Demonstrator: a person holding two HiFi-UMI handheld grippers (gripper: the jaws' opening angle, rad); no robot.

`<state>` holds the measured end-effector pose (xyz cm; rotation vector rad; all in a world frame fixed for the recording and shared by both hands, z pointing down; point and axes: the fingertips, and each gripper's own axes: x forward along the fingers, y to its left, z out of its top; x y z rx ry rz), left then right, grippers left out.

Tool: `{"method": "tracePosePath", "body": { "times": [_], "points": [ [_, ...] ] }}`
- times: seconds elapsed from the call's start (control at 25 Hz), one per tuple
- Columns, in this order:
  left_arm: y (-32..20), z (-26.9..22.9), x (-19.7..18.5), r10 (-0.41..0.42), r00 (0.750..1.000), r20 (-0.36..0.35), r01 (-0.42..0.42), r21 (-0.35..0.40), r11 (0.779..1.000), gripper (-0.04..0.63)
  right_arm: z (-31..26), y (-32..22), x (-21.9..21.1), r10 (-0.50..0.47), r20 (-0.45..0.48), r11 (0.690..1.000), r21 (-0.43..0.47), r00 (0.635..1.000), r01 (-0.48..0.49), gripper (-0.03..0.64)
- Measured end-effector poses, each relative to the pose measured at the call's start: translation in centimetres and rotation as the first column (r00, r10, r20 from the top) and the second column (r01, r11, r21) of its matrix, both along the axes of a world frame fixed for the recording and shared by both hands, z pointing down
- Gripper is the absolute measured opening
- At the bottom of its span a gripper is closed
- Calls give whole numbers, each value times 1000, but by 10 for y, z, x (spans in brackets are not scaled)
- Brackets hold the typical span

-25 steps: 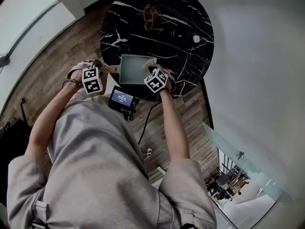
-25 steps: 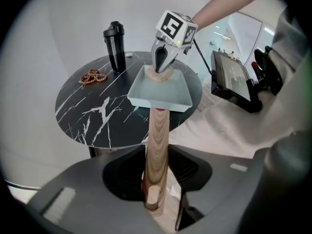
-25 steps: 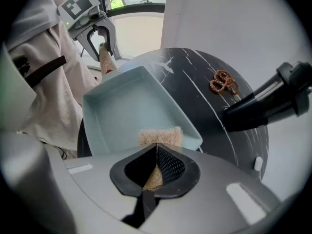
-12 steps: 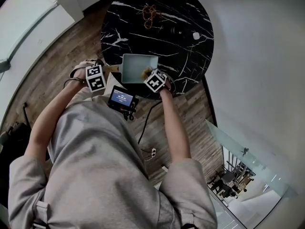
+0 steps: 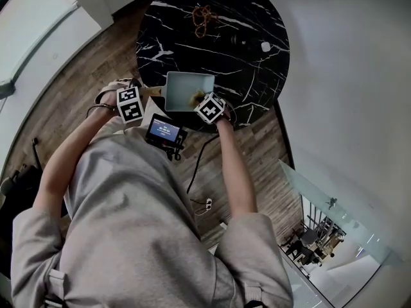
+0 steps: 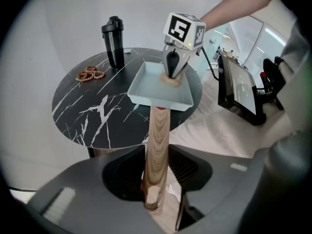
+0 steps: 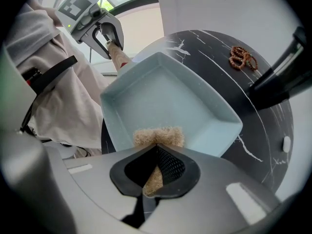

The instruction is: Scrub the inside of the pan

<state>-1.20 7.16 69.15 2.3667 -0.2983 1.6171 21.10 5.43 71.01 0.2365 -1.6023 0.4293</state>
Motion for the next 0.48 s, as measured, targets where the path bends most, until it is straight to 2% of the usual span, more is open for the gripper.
{"method": "tracePosePath", "body": {
  "times": [0.28, 0.48],
  "points": [
    [-2, 0, 1, 9, 1000, 6, -9, -4, 1000, 147, 2, 3, -12, 10, 38, 999, -35, 999, -8, 20],
    [-1, 0, 0, 15, 1000, 5, -15, -6, 1000, 146, 0, 9, -25, -38, 58, 997, -58, 998, 41, 20]
  ]
}}
